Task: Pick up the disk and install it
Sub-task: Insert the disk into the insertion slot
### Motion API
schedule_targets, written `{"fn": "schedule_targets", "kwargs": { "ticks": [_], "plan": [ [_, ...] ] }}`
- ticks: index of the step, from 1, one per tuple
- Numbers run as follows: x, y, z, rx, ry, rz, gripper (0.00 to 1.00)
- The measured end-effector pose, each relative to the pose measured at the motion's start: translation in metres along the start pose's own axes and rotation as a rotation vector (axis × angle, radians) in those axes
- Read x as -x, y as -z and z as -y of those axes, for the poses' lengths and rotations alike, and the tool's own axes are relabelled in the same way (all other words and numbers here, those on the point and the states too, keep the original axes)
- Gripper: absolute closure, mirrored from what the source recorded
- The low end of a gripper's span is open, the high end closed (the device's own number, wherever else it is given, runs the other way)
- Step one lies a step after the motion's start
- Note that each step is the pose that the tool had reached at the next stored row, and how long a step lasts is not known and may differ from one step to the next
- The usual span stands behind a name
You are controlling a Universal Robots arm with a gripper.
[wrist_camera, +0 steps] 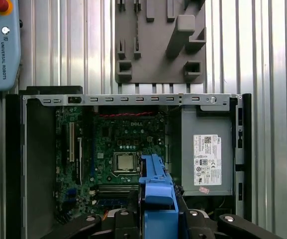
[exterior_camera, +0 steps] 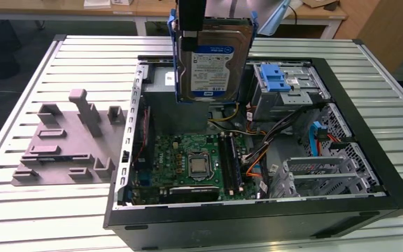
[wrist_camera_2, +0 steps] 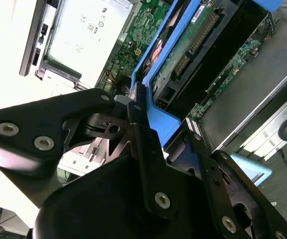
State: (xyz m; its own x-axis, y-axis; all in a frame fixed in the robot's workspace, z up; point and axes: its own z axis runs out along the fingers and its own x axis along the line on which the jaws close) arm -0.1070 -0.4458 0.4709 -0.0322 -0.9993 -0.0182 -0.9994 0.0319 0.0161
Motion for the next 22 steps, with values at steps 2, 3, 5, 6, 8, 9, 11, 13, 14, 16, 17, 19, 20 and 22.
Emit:
{"fn": "schedule_targets", "kwargs": {
  "ticks": [2, 3, 5, 6, 8, 9, 11, 13, 14, 16, 17, 19, 20, 22],
  "plan": [
    [0.0000, 0.0000, 0.0003, 0.0000, 0.000, 0.0000, 0.64],
    [0.0000, 0.0000, 0.0004, 0.0000, 0.000, 0.0000, 0.64],
    [0.0002, 0.0001, 0.0064, 0.0000, 0.000, 0.0000, 0.64],
    [0.0002, 0.0001, 0.0064, 0.0000, 0.000, -0.0001, 0.64],
    [0.0002, 0.0001, 0.0065, 0.0000, 0.000, 0.0000, 0.64],
    [0.0002, 0.0001, 0.0066, 0.0000, 0.000, 0.0000, 0.64],
    [0.0002, 0.0001, 0.0067, 0.0000, 0.000, -0.0001, 0.64],
    [0.0002, 0.0001, 0.0068, 0.0000, 0.000, 0.0000, 0.64],
    [0.0002, 0.0001, 0.0069, 0.0000, 0.000, -0.0001, 0.64],
    [-0.0002, 0.0002, 0.0070, 0.0000, 0.000, -0.0001, 0.64],
    [-0.0015, 0.0002, 0.0071, -0.0001, 0.000, -0.0002, 0.64],
    [-0.0061, 0.0003, 0.0071, 0.0001, 0.000, -0.0003, 0.64],
    [-0.0091, 0.0003, 0.0072, 0.0001, 0.000, -0.0003, 0.64],
    [-0.0153, 0.0003, 0.0073, -0.0001, 0.000, -0.0004, 0.64]
  ]
}}
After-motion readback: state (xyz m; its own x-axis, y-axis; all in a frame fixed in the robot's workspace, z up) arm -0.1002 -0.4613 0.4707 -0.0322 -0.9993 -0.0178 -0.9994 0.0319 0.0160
